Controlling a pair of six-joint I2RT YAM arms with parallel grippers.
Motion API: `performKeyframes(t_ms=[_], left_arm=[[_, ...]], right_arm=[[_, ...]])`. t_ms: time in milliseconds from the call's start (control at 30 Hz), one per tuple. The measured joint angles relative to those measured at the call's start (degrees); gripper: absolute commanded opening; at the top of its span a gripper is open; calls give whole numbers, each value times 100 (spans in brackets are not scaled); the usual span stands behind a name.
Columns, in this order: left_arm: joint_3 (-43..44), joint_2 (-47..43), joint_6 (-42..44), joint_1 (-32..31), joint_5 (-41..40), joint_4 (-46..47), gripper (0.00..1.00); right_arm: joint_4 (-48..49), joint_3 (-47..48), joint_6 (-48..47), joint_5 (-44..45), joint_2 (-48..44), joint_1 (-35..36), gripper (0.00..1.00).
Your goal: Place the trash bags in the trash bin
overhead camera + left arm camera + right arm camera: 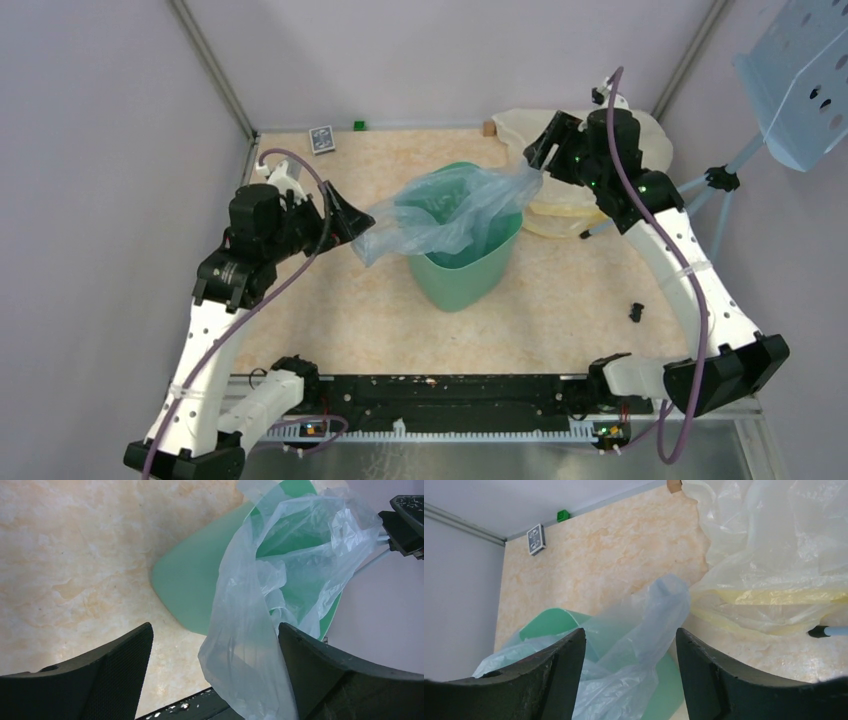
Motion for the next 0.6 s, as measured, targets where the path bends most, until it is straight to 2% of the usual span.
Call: performKeyframes(t_ms=[67,333,500,600], left_arm=[[-90,4,-127,0,17,2,99],[-85,-85,-538,0,-37,26,99],[546,245,-789,4,-260,-57,99],[1043,413,-1097,4,-525,-68,99]], right_arm=[[-11,-7,146,4,68,-4,60],[87,-328,433,-293,11,-4,29],[81,-911,549,-518,-385,-4,2],[90,-1036,597,-632,-588,-4,0]])
